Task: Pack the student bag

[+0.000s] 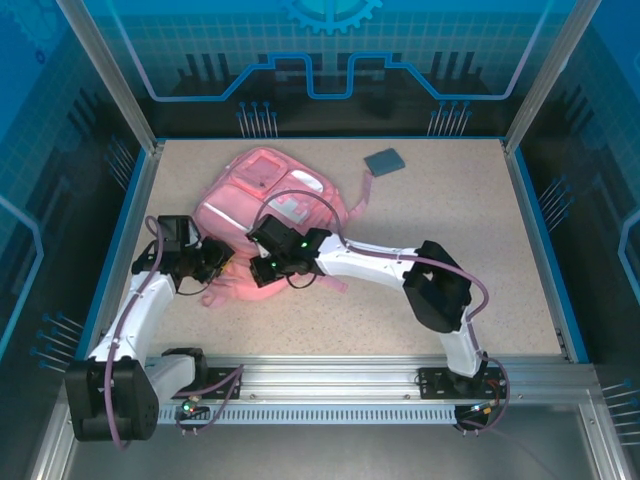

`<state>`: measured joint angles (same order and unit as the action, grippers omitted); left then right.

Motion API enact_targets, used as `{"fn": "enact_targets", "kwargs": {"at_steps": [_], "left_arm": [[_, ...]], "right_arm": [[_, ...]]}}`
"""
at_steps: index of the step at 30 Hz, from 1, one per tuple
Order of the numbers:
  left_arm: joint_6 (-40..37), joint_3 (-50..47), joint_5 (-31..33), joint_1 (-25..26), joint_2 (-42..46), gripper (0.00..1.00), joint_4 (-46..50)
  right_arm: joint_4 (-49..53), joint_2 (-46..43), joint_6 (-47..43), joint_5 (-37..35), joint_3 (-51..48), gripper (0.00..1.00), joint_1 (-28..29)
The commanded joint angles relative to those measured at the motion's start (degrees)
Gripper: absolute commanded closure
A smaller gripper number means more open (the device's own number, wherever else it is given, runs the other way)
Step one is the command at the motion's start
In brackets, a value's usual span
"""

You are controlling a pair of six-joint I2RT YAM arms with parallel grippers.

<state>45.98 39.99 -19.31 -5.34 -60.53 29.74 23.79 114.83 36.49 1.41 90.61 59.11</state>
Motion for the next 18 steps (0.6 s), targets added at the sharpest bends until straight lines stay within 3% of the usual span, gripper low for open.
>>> {"fn": "enact_targets", "kwargs": {"at_steps": [1,11,18], "left_arm": [[-3.58,2.43,1.9,-0.19,1.84,0.85,1.14],[-5.09,3.05,3.03,-0.19,2.34,0.89,3.15],[-6.08,3.6,3.23,-0.19,3.72,0.92,5.4]], "right_arm": [[5.73,-5.94,0.79,-6.05,-5.1,1.0,-2.2],[10.74,-12.0,0.91,-17.14,-11.66,1.0,-5.86],[11.83,-9.46,1.15,-17.68,-9.94,1.0,-11.16]]}}
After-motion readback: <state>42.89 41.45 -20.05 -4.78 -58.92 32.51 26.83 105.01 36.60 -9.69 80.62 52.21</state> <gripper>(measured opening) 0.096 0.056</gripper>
